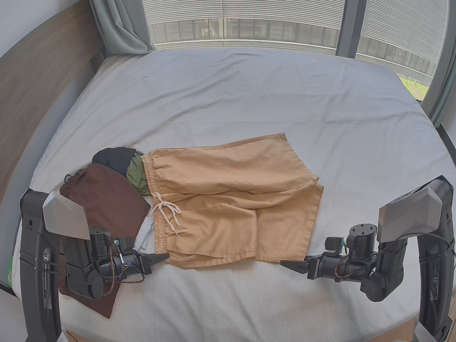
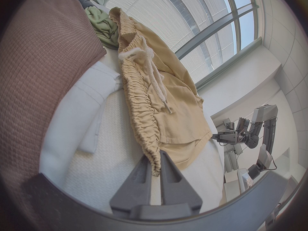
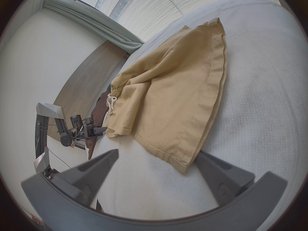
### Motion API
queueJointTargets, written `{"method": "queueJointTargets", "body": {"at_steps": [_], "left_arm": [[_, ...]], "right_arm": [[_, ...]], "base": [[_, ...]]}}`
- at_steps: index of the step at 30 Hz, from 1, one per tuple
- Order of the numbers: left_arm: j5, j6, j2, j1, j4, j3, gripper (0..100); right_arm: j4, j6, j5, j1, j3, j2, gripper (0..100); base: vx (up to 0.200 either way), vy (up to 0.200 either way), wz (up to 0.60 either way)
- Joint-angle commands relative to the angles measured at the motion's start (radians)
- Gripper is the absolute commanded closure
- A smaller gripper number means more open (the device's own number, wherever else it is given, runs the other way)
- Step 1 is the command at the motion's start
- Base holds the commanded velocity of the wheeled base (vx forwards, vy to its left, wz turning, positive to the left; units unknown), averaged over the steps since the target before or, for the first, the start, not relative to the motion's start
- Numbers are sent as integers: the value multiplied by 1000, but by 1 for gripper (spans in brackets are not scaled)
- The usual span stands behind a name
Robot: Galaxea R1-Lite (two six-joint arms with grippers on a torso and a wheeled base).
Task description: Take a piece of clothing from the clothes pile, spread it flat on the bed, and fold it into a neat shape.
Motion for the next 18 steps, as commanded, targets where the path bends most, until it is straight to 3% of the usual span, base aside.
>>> {"method": "queueJointTargets", "body": {"at_steps": [1, 18], "left_arm": [[0, 0, 2, 0, 0, 0, 100], [-2, -1, 0, 2, 0, 1, 100]], "right_arm": [[0, 0, 0, -1, -4, 4, 100], [8, -3, -4, -2, 8, -2, 100]], "base": [[0, 0, 0], [0, 0, 0]]}}
